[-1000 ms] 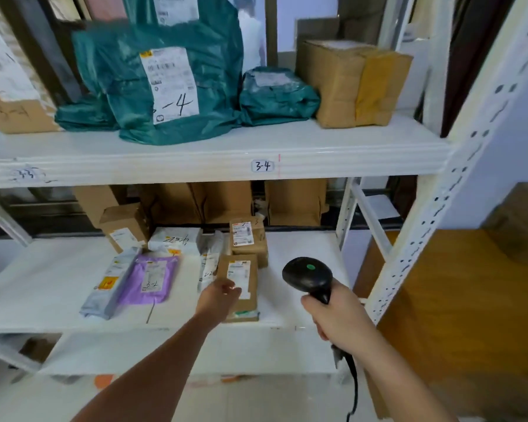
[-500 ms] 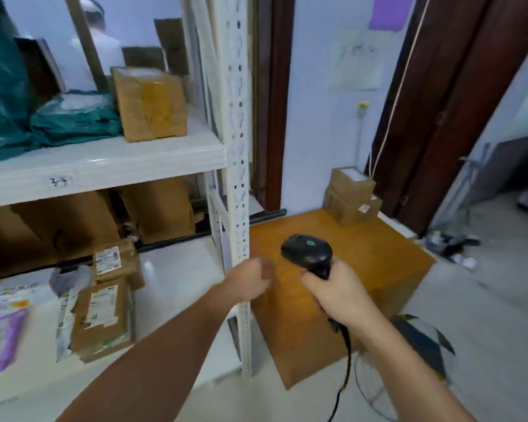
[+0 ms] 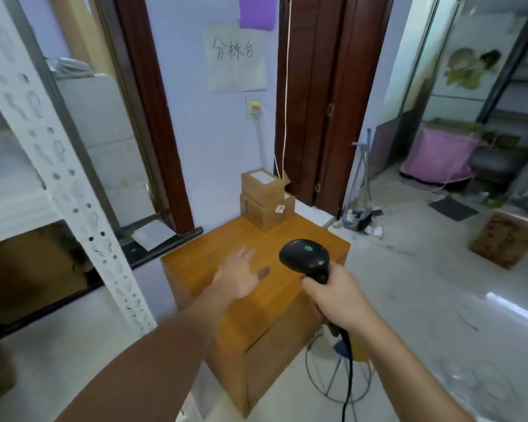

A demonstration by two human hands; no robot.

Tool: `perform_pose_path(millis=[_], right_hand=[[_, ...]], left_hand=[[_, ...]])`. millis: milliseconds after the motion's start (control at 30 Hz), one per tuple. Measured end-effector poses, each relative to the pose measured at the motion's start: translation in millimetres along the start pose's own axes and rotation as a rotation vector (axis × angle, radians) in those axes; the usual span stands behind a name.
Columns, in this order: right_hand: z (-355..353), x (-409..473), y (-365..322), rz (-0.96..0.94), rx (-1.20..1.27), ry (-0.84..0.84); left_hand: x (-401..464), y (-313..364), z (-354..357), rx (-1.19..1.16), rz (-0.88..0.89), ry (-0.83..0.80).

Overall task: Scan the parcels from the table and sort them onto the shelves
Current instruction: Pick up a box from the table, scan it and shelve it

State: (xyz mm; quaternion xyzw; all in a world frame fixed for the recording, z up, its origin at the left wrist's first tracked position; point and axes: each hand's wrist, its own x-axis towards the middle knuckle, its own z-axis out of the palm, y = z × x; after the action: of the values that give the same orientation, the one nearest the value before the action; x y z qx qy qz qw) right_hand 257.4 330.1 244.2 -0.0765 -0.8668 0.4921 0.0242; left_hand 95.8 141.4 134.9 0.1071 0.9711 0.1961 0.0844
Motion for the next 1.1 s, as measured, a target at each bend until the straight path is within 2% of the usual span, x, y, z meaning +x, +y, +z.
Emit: perform_pose_path(millis=[367, 667, 833, 1100], right_hand=[[-25, 123, 11, 0.065, -0.005, 0.083], [-57, 230, 34, 0.074, 0.002, -0.033], [-74, 298, 36, 0.038, -0.003, -0.119], [-72, 391, 33, 0.034, 0.005, -0.235]], left_hand=[[130, 25, -10, -0.049, -0.022, -0.047], [221, 51, -6, -0.064, -0.035, -0.014], [274, 59, -12, -0.142, -0.152, 0.023], [337, 64, -35, -0.250, -0.243, 0.068]])
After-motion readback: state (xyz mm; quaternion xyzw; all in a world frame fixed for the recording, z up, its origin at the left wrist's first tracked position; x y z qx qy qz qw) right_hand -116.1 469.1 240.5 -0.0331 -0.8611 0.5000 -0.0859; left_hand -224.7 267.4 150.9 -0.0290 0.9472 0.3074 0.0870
